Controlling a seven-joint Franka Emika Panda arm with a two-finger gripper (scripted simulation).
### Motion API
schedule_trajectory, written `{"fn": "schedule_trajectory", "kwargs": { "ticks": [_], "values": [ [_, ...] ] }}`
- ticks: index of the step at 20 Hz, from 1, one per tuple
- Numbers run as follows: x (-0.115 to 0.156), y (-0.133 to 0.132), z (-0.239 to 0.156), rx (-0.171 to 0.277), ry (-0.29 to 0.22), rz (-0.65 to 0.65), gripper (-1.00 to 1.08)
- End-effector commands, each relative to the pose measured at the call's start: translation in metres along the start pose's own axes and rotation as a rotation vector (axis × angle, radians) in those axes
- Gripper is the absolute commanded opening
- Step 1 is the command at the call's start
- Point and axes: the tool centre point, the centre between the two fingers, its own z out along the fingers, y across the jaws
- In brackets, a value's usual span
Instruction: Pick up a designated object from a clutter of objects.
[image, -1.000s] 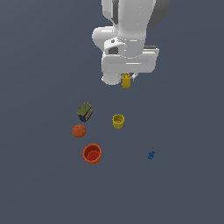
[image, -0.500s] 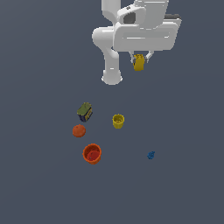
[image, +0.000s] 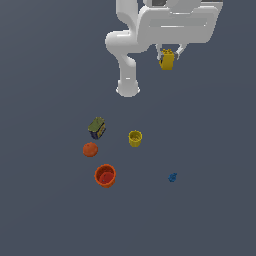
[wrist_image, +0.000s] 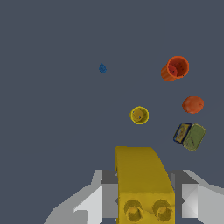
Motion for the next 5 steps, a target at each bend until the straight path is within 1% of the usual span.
{"fn": "schedule_trajectory", "kwargs": {
  "ticks": [1, 5],
  "values": [
    [0.0003, -0.0013, -0.0025, 0.000, 0.000, 0.000, -1.00],
    [0.0010, -0.0004, -0.0007, 0.000, 0.000, 0.000, -1.00]
  ]
}}
